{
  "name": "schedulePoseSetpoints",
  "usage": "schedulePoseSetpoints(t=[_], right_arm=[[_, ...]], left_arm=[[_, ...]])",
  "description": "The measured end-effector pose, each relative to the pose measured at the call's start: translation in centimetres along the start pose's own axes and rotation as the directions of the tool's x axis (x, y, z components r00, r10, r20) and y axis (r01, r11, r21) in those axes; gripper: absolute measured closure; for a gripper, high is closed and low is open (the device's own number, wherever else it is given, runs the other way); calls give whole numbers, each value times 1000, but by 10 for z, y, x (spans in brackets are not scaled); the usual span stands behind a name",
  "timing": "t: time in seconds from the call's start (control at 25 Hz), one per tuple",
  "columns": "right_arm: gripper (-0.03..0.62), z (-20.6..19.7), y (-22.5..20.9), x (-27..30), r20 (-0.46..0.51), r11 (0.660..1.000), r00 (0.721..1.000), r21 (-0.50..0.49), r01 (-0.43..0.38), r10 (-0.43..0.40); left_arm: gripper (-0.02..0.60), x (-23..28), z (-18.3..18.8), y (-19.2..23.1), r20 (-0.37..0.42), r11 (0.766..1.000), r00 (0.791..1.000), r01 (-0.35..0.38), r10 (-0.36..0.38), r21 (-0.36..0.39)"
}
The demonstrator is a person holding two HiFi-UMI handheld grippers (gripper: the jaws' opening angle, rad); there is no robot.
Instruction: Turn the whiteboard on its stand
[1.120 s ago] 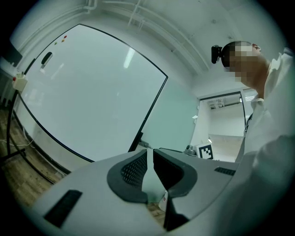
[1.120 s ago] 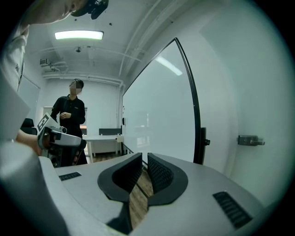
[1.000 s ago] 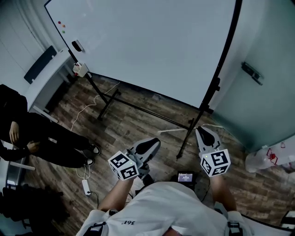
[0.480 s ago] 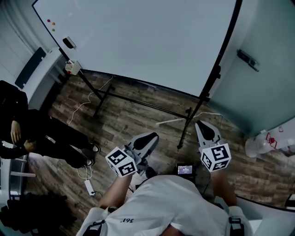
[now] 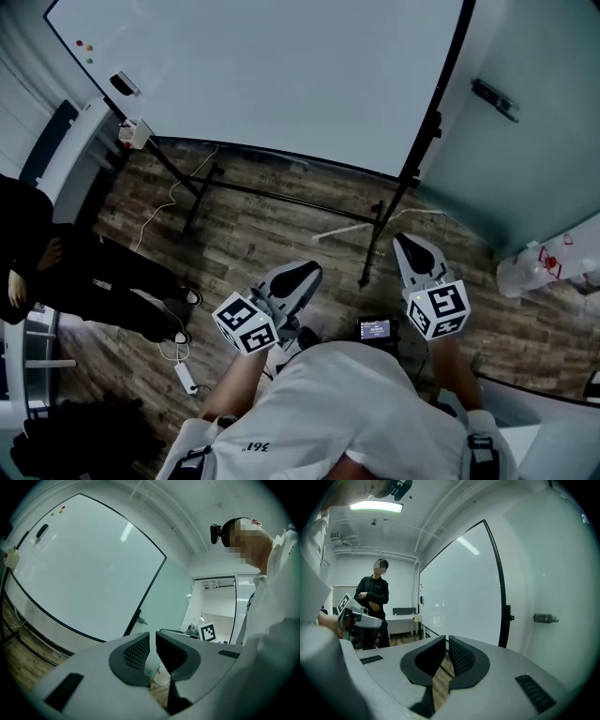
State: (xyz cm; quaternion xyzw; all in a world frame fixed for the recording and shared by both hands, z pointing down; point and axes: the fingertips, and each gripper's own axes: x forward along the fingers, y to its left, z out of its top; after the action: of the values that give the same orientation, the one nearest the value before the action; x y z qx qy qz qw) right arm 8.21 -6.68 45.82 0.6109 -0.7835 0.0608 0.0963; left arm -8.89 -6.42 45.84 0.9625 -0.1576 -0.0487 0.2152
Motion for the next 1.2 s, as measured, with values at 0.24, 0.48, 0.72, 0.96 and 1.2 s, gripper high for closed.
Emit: schedulePoseSetpoints(t=[0.24, 0.48, 0.72, 0.96, 1.2], right_arm=[[557, -3, 0, 1, -8, 1000, 1000, 0, -6, 6], [563, -5, 1, 3, -11, 1000, 1000, -1, -17, 17], [568, -3, 1, 6, -10, 1000, 1000, -6, -26, 26], [569, 0, 0, 7, -7, 999, 999, -2, -37, 36], [569, 4, 3, 10, -7, 998, 999, -37, -49, 49]], left_arm=[[534, 4, -3, -1, -11, 1000, 1000, 9, -9, 5], [532, 9, -6, -2, -19, 1000, 1000, 24, -23, 9], [532, 13, -5, 0, -21, 1000, 1000, 9, -9, -6], [534, 17, -5, -2, -24, 1000, 1000, 12, -13, -7], [532, 19, -4, -2, -29, 1000, 1000, 12, -13, -9]])
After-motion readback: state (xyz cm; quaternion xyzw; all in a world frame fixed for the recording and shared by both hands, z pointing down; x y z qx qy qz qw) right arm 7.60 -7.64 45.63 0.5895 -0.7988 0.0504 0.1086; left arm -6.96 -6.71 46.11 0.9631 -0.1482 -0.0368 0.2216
